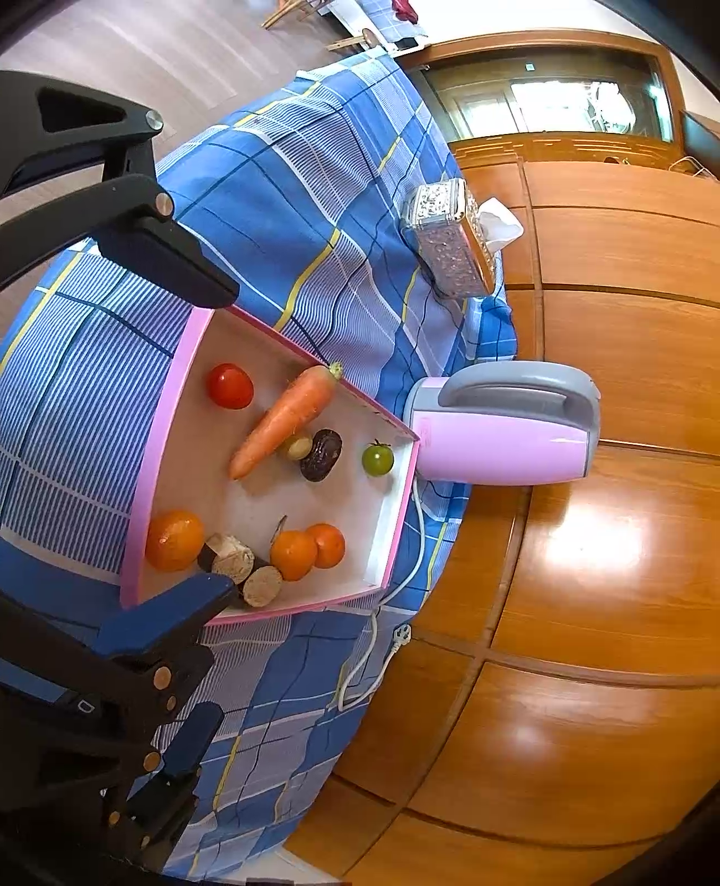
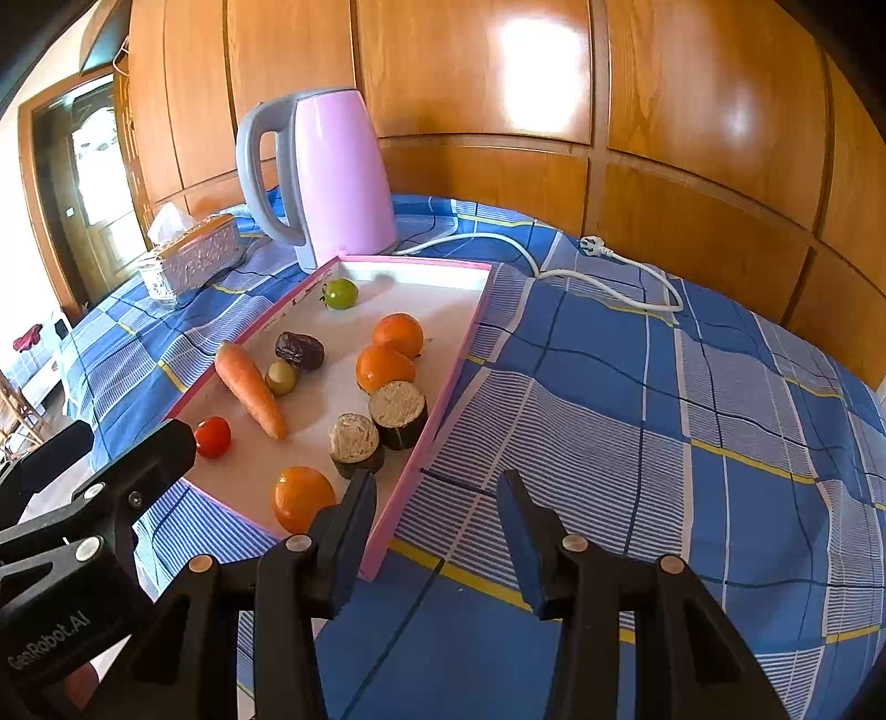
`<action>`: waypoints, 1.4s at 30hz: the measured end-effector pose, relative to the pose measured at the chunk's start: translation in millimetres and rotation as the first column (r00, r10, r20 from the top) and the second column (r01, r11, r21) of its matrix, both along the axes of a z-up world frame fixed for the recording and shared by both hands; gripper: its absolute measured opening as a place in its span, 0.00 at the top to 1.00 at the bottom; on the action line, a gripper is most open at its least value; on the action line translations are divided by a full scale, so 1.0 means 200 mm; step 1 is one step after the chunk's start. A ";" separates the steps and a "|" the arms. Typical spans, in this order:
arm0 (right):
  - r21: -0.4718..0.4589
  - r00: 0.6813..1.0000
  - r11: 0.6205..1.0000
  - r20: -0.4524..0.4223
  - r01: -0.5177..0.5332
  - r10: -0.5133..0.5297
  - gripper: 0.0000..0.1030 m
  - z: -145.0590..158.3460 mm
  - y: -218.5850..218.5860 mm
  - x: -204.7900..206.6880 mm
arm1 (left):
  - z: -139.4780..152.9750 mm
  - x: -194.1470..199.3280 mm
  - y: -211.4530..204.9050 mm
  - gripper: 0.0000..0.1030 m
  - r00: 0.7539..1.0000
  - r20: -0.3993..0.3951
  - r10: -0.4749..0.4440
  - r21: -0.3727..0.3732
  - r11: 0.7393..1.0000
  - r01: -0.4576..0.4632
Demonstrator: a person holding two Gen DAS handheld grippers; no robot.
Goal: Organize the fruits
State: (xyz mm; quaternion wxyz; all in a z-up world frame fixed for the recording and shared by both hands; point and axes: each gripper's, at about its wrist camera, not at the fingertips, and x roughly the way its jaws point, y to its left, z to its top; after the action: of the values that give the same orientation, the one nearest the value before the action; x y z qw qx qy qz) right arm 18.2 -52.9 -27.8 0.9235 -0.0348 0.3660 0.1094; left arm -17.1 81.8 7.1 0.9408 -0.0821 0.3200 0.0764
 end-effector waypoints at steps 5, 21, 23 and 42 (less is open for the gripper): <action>-0.002 1.000 1.000 0.000 -0.002 0.002 0.55 0.00 0.00 0.00 | 0.00 0.00 0.00 0.05 1.000 -0.001 0.000 0.001 1.000 0.000; -0.006 1.000 1.000 0.008 0.000 0.000 0.55 0.01 0.00 -0.01 | 0.00 -0.01 0.01 0.03 1.000 0.006 0.013 0.011 1.000 -0.013; -0.006 1.000 1.000 0.008 0.000 0.000 0.55 0.01 0.00 -0.01 | 0.00 -0.01 0.01 0.03 1.000 0.005 0.014 0.007 1.000 -0.014; -0.003 1.000 1.000 0.006 0.001 -0.001 0.55 0.00 -0.01 -0.01 | 0.00 0.00 0.00 0.03 1.000 -0.001 0.009 0.009 1.000 -0.009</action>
State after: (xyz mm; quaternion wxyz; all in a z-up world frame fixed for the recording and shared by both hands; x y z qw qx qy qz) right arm 16.7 -54.0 -27.5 0.9246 -0.0364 0.3635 0.1081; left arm -17.5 82.1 7.2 0.9406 -0.0792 0.3197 0.0822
